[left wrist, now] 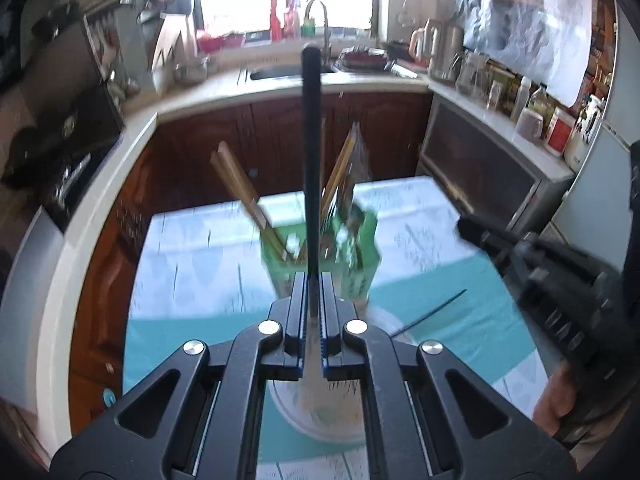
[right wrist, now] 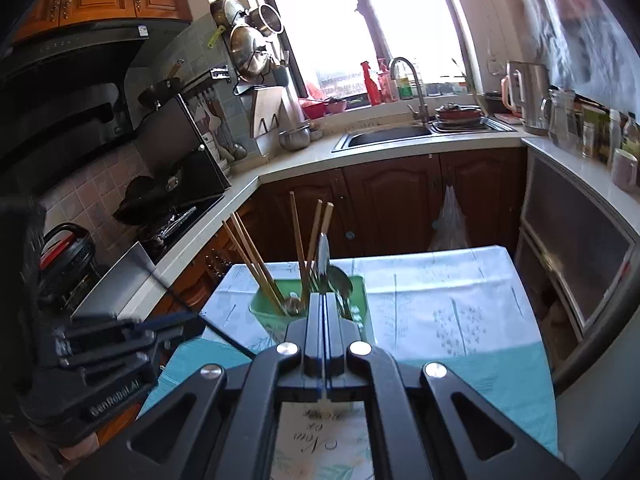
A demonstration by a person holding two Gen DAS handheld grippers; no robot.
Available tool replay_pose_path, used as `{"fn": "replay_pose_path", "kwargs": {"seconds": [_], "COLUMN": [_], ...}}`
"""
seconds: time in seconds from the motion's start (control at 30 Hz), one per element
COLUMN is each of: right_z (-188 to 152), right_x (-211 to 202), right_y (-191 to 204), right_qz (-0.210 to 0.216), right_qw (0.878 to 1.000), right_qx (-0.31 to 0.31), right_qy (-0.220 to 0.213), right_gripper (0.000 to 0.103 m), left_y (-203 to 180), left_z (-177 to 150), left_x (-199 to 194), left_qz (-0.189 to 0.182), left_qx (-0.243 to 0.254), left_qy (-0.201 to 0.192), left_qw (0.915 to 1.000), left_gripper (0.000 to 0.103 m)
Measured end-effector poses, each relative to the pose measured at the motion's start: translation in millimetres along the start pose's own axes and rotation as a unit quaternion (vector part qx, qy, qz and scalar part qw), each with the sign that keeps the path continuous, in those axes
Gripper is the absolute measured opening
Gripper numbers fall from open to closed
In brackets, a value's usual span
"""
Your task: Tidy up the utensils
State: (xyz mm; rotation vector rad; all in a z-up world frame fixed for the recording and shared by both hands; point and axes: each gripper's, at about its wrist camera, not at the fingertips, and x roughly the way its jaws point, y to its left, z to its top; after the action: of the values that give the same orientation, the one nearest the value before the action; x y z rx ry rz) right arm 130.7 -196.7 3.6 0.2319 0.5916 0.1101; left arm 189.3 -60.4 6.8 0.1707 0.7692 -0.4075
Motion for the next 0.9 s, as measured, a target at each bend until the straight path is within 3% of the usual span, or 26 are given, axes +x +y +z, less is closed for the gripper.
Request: {"fn": "replay_pose_path", "kwargs": {"seconds": [0.27,0.57,0.73,0.9], "right_z": [-7,-33,-50,-74], "right_x": [13,29,40,56], "right_y": [-14,-45,-54,-66], "right_qz": [0.014,0.005,0.021,0.028], "right_qw": [1.0,0.997,0.992,0.983], "right_qx": [0.016,0.048,0.064,0.089], "right_qy": [0.016,0.058,0.105,0.161], "right_gripper": [0.0,0.0,0.0,0.0], "left_y": [-10,-8,-11,-14], "left_z": [58,91,77,31], "left_x": [11,49,70,96], "left_qz": [-0.001,-0.003,-0.004,-0.015], "left_qx": [-0.006,-0.033,-0.02,-0.003], "left_qy": [-0.035,-0.045,-0.018,0.056], "left_qw": [0.9993,0.9985,0.9996,0.9983], "left_gripper": [0.0,0.0,0.0,0.0]}}
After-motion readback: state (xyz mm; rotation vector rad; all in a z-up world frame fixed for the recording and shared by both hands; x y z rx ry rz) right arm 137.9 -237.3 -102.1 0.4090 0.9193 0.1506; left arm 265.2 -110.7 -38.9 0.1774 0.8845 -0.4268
